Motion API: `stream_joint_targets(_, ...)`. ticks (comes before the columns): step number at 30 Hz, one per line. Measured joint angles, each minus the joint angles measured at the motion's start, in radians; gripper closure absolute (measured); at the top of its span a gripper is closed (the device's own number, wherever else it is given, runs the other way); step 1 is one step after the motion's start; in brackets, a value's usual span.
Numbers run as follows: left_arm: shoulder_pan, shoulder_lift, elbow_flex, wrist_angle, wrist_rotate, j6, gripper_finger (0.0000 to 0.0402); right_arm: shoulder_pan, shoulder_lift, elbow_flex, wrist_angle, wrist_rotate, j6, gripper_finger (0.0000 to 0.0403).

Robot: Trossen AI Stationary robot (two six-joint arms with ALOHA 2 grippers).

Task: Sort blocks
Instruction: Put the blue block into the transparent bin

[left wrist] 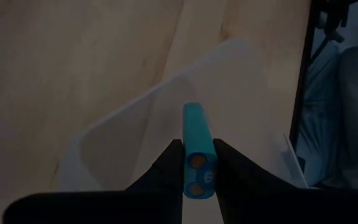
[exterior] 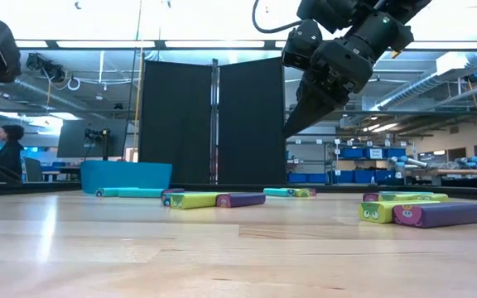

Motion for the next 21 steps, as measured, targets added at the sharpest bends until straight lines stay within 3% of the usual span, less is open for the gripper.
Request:
stream_joint_targets(4, 0.000, 0.017, 0.000, -0.001, 0.006, -0.004, 0.0333, 0.000, 0.000, 0.000, 0.000, 0.000, 0.000, 0.0392)
stream_joint_targets(10, 0.000, 0.060, 0.000, -0.004, 0.010, -0.005, 0.0292, 0.000, 0.000, 0.000, 0.000, 0.000, -0.003, 0.0392)
stream_joint_targets(21, 0.000, 0.074, 0.000, -0.005, 0.016, 0.000, 0.0284, 0.000, 0.000, 0.000, 0.000, 0.000, -0.007, 0.0392)
